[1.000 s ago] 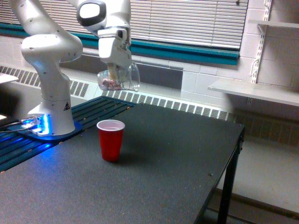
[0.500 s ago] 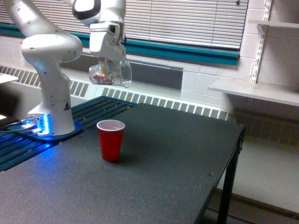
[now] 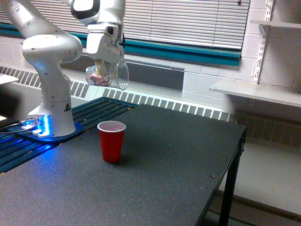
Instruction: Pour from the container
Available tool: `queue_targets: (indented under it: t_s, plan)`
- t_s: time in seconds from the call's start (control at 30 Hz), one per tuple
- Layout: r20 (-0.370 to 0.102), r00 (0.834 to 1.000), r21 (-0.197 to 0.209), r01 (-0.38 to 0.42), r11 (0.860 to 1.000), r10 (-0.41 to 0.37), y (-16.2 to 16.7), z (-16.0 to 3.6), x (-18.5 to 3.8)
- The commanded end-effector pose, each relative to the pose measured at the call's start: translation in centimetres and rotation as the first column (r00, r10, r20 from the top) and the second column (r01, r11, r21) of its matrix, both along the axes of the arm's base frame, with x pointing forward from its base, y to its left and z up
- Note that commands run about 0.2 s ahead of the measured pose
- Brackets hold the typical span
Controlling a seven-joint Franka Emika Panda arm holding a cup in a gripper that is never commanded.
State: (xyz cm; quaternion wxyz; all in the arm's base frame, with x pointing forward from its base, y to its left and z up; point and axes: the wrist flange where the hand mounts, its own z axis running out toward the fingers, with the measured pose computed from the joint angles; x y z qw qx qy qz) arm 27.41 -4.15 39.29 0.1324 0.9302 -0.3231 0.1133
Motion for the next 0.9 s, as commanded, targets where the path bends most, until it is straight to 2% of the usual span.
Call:
queue_targets:
  t_s: [0.03, 0.9]
  plan:
    - [-0.042, 0.999, 0.000, 0.015, 1.000, -0.015, 0.0, -1.7, -0.8]
    - [-0.126, 0.992, -0.031, -0.007, 0.999, 0.003, -1.2, -2.2, -2.1]
